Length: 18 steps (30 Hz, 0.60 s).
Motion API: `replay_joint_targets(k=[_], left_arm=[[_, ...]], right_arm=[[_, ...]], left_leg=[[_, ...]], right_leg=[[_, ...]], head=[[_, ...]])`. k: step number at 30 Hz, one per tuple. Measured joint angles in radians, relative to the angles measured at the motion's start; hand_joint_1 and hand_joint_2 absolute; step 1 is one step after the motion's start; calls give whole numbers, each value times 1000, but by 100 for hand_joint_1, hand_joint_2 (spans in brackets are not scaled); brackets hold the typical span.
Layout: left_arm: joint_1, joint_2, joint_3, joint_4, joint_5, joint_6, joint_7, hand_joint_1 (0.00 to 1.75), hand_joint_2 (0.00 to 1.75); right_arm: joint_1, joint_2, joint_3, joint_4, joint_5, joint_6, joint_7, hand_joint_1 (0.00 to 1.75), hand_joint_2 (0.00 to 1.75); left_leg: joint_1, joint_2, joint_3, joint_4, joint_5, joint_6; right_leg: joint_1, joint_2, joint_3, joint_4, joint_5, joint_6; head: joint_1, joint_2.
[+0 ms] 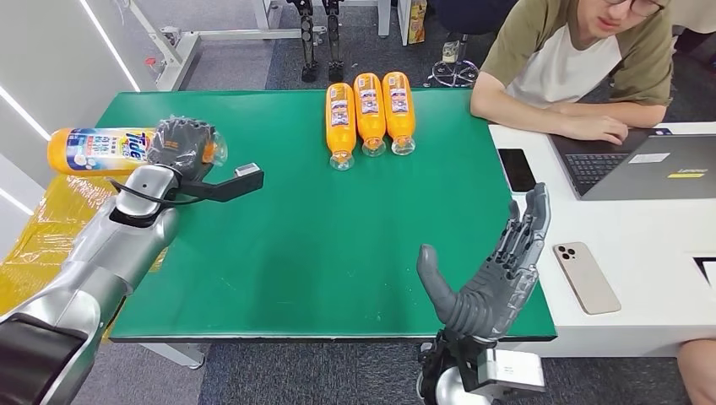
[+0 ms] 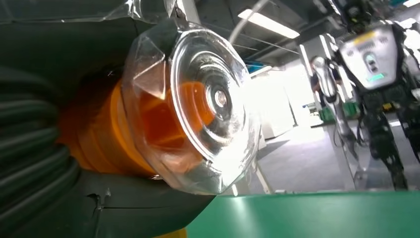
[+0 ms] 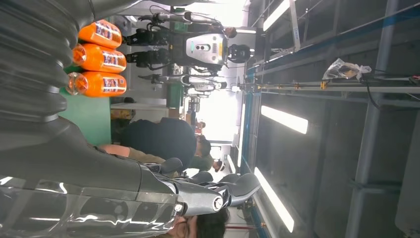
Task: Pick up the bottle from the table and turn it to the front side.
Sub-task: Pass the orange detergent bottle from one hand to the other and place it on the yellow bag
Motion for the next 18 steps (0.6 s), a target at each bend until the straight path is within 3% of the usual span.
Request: replay_joint_targets(k=[7,18], left_arm=[[16,-5,-62,26,-67,-159,-206,175,175],[59,-21,-67,54,-38,-216,-167,175,175]], right_arm=[[-1,3,-4,0,8,0,0,0,175],[-1,4,-7,0,14,0,0,0,175]], left_leg=[[0,-1,-1,0,0,0],[0,-1,-1,0,0,0]], right_leg=[[0,-1,0,0,0,0],[0,-1,0,0,0,0]], head=[[0,0],[0,0]])
